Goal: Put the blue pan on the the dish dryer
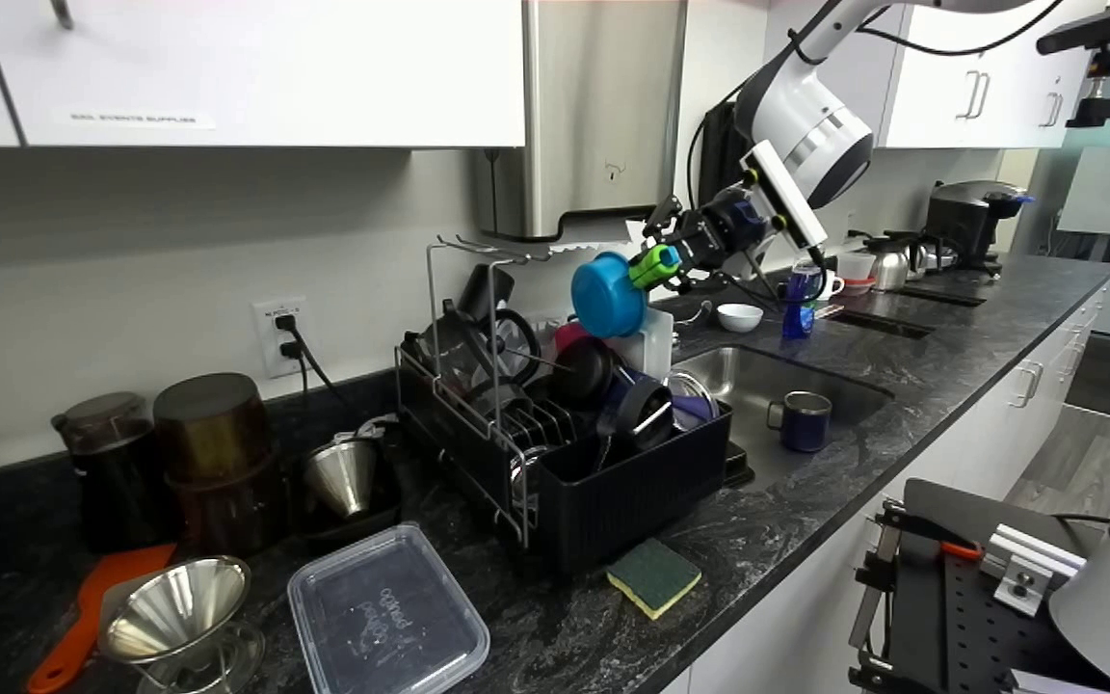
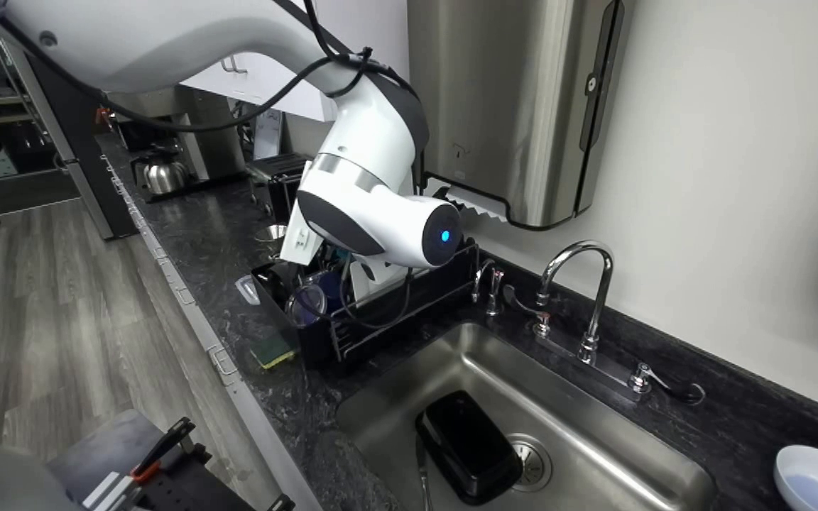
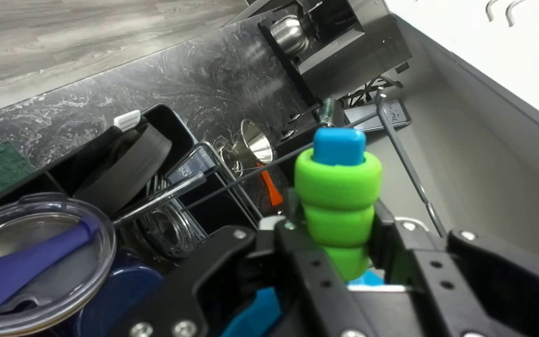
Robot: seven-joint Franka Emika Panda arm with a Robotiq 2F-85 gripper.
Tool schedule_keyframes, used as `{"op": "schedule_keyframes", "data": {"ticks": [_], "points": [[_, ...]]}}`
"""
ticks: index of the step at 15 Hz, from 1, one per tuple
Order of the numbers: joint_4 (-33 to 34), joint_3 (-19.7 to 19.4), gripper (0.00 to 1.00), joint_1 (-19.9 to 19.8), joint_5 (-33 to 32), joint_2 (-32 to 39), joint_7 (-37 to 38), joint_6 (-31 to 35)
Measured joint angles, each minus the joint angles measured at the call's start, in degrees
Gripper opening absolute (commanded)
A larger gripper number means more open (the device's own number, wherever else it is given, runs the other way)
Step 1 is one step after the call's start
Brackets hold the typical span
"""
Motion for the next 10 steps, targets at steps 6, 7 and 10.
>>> {"op": "schedule_keyframes", "data": {"ticks": [6,7,10], "points": [[0.0,-1.1,0.08,-1.5,0.0,1.2,-0.1,-5.9],[0.0,-1.3,0.08,-1.8,0.0,1.3,-0.1,-6.8],[0.0,-1.9,0.08,-2.6,-0.1,1.6,-0.3,-8.4]]}}
